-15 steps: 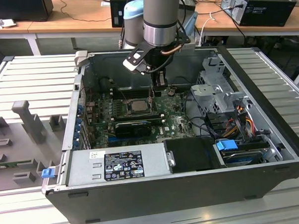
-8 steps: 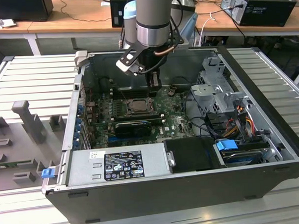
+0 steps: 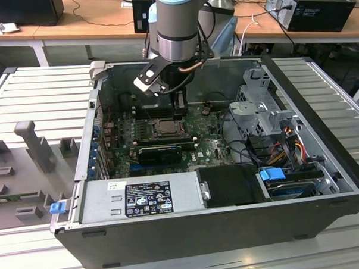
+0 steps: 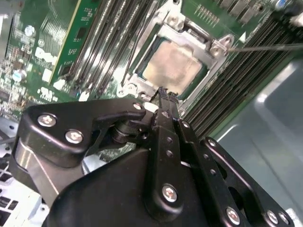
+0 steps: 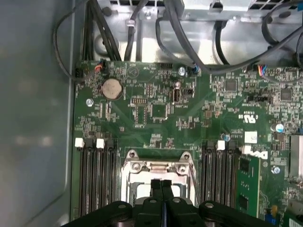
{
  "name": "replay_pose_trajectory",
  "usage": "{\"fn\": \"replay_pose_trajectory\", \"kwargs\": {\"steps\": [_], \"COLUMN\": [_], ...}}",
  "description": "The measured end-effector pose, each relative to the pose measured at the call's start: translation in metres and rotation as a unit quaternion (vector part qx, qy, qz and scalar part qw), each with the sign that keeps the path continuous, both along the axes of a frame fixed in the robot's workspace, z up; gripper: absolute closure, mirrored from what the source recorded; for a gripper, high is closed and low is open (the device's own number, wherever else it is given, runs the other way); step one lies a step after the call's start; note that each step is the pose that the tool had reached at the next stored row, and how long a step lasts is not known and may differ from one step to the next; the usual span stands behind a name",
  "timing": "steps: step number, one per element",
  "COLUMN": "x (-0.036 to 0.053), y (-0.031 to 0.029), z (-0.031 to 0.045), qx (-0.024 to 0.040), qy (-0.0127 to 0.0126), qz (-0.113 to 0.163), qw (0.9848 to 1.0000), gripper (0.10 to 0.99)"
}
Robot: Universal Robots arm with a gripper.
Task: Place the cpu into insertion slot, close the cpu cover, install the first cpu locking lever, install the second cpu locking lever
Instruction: 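Close the cpu cover, then install the first cpu locking lever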
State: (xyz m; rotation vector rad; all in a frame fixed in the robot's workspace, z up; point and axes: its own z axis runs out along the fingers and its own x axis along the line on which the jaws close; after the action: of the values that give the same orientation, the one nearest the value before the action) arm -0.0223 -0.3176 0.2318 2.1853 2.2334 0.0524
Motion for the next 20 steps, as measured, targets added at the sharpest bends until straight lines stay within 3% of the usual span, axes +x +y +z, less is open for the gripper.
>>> {"fn": "replay_pose_trajectory", "kwargs": {"steps": [9,13,20], "x": [-0.0188,-0.0191,-0.0190], "y": [0.0000,0.0000,0.0000], "z": [0.0000,0.0011,0.0111], "qx": [0.0012,0.0011,0.0011], "qy": [0.0000,0.0001,0.0000], "qz": [0.000,0.000,0.000], "qw": [1.0000,1.0000,1.0000], "gripper": [0.980,0.980,0.980]}}
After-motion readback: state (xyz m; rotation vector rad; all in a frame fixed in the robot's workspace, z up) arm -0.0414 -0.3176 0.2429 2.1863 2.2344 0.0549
